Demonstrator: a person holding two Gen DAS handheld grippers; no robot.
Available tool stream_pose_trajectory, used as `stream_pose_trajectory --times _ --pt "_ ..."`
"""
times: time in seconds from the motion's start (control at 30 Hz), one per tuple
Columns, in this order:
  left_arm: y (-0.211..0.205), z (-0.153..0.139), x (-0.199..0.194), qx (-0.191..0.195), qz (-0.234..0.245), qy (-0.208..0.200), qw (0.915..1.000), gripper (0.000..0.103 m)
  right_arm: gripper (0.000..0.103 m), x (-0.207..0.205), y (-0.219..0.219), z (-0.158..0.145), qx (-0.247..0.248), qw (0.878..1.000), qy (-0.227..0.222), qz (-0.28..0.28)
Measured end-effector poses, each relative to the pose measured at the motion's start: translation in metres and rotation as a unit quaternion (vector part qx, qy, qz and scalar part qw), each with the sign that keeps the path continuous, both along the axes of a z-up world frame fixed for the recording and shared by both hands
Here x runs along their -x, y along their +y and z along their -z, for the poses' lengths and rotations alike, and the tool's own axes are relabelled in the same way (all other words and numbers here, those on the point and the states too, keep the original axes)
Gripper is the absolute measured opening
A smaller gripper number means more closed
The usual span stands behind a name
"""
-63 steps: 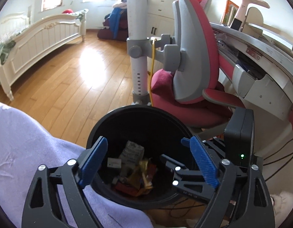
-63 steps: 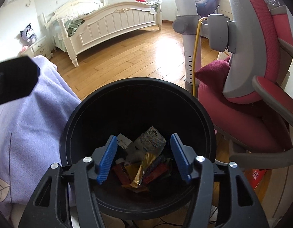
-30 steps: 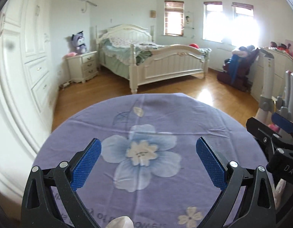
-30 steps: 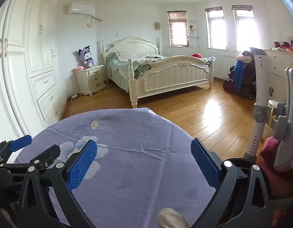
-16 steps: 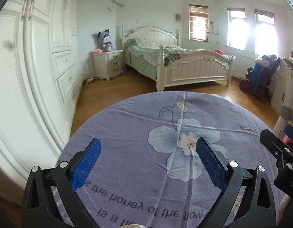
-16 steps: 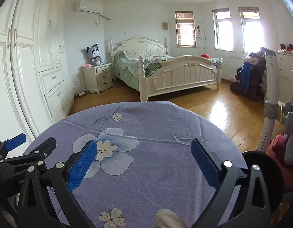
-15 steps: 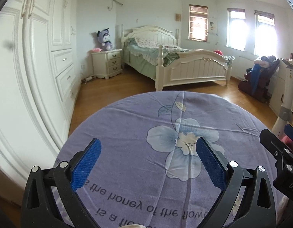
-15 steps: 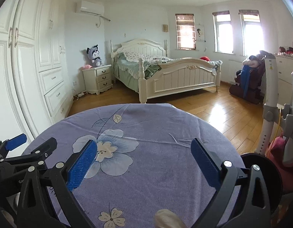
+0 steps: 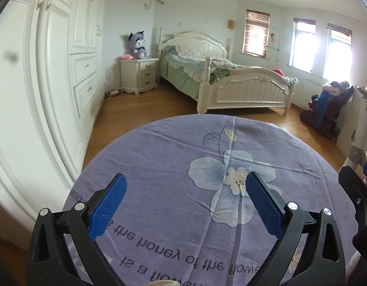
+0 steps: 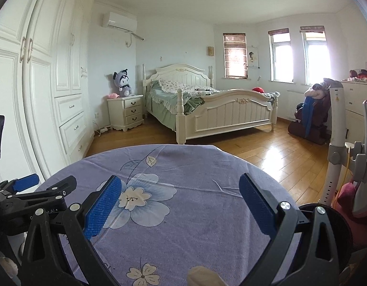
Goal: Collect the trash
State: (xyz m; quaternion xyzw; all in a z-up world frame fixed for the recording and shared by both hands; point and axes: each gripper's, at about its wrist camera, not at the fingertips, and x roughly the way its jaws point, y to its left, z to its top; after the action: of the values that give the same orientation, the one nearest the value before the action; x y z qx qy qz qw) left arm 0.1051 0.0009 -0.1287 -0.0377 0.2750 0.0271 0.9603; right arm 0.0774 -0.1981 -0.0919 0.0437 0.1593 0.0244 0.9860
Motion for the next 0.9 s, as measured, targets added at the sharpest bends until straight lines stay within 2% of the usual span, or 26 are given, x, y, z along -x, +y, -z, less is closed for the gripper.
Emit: stream_pose_trajectory --times 0.47,0.9 --pt "-0.0089 -0.0018 0.0029 -0.02 0.015 -0.003 0.9997 0.098 0.098 0.002 -0.0034 0.0039 -0.012 1.0 -0.004 -0.004" --pt "-0.006 -0.0031 0.0024 -0.019 0.013 -0.003 0.9997 0.098 0.098 0.0025 -0.0021 0.0033 -0.011 1.0 -0.006 -0.004"
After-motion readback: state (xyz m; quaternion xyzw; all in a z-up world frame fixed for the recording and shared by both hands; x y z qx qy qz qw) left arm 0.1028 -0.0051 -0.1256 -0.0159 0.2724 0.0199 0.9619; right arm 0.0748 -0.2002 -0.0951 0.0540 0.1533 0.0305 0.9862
